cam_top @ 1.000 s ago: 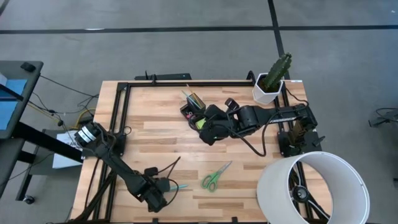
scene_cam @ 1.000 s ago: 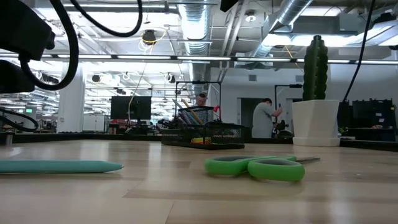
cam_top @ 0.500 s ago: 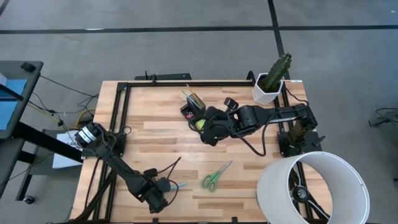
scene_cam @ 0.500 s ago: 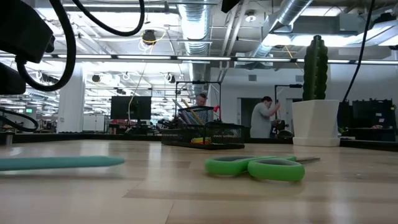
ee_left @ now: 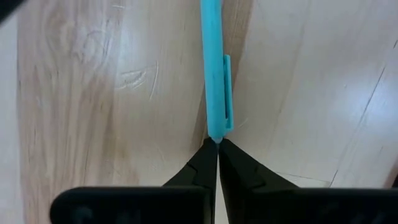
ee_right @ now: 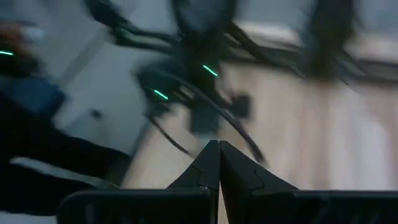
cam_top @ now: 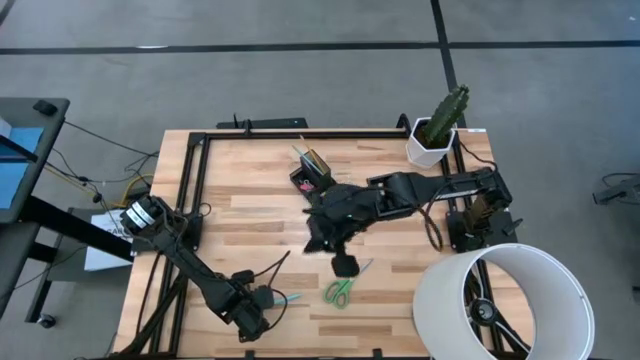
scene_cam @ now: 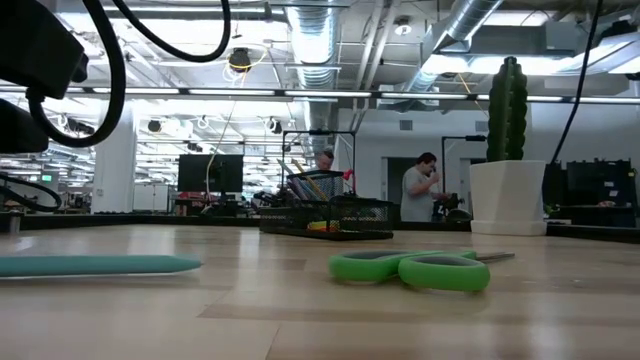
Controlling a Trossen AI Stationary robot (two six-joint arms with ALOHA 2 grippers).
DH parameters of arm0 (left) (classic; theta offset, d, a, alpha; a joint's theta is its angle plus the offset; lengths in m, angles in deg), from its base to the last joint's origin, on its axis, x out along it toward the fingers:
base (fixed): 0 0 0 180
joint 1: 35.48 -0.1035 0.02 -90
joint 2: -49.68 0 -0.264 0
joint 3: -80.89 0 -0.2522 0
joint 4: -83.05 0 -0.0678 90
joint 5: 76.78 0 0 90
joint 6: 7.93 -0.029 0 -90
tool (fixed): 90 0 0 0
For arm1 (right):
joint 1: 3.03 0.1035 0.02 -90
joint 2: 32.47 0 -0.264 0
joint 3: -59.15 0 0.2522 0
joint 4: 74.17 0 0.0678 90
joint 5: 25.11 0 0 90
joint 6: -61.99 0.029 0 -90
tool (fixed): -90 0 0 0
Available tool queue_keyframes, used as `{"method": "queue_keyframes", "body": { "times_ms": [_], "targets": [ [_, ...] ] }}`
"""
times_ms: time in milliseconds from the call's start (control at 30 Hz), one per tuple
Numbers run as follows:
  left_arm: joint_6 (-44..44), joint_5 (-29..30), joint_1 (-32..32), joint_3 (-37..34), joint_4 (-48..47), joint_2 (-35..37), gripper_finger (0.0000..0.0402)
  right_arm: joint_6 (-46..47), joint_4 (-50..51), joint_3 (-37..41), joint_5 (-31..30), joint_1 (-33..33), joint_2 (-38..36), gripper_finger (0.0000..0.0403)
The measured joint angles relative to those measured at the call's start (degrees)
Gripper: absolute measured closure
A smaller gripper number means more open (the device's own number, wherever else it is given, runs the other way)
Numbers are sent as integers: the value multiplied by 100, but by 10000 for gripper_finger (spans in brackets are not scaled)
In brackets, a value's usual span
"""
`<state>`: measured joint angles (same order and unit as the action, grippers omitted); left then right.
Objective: Pick and place office supplies into organizer
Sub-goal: Put the blue pen into the black desk organizer
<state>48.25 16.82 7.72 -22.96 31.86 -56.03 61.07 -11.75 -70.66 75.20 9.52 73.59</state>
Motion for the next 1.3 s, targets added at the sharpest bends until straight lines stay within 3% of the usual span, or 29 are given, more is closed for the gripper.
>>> {"method": "queue_keyframes", "body": {
  "times_ms": [200,333,400,533,633,767,900,1000,1133,1300],
  "targets": [
    [4,62,67,7,-25,0,401,310,261,22,1018,-400,278,403],
    [39,142,165,6,-31,0,401,527,1139,11,1768,-641,-261,403],
    [95,192,209,4,-25,-2,401,477,1617,7,1705,-658,-673,403],
    [173,254,242,4,-30,-2,401,-101,2091,28,698,-467,-1326,403],
    [179,319,244,4,-26,-2,401,-229,831,742,293,-215,-1824,403],
    [177,382,208,4,-20,-2,401,-184,-1666,2703,621,-120,-2305,403],
    [203,395,208,7,-18,-2,401,392,-4230,4689,615,-298,-2457,403],
    [205,397,206,7,-22,-2,401,1034,-6522,5761,615,-366,-2283,403],
    [203,408,206,7,-23,0,401,1307,-7710,6384,629,-222,-1634,403],
    [205,408,201,9,-31,0,401,1110,-8105,6230,633,-11,-684,403]
  ]
}}
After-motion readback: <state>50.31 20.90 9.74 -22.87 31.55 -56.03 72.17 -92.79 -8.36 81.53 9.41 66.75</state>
